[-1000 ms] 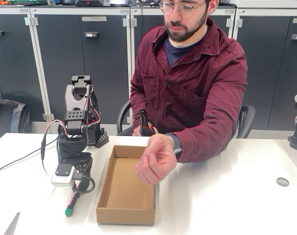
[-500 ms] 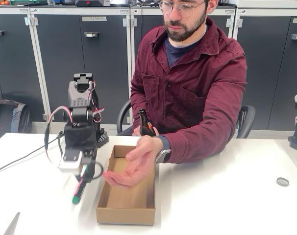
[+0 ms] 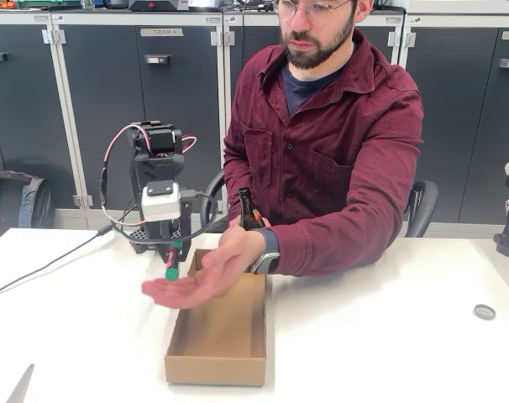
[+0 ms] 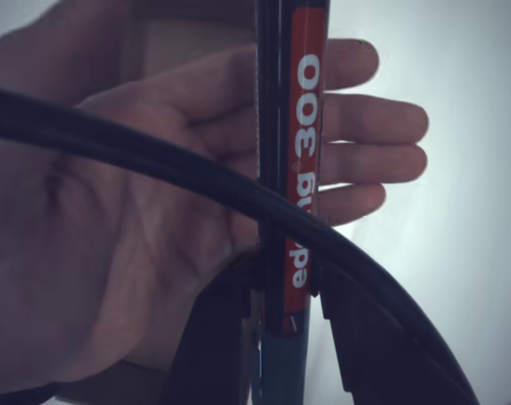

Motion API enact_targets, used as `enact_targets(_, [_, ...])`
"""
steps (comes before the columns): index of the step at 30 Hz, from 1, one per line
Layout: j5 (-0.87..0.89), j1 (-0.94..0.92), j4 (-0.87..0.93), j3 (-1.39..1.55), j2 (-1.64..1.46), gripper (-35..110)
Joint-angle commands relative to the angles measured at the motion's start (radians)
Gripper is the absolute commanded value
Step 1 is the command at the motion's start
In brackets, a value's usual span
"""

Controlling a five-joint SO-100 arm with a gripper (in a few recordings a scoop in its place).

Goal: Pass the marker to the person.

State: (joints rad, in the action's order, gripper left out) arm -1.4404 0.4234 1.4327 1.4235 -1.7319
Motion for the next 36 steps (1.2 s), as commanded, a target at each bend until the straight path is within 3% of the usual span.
enact_targets(1, [-0.014, 0.040, -0.018, -0.081, -0.051, -5])
enact_targets(21, [0.026, 0.161, -0.086, -0.009, -0.077, -5])
enact_targets(36, [0.060, 0.135, -0.155, 0.081, -0.100, 8])
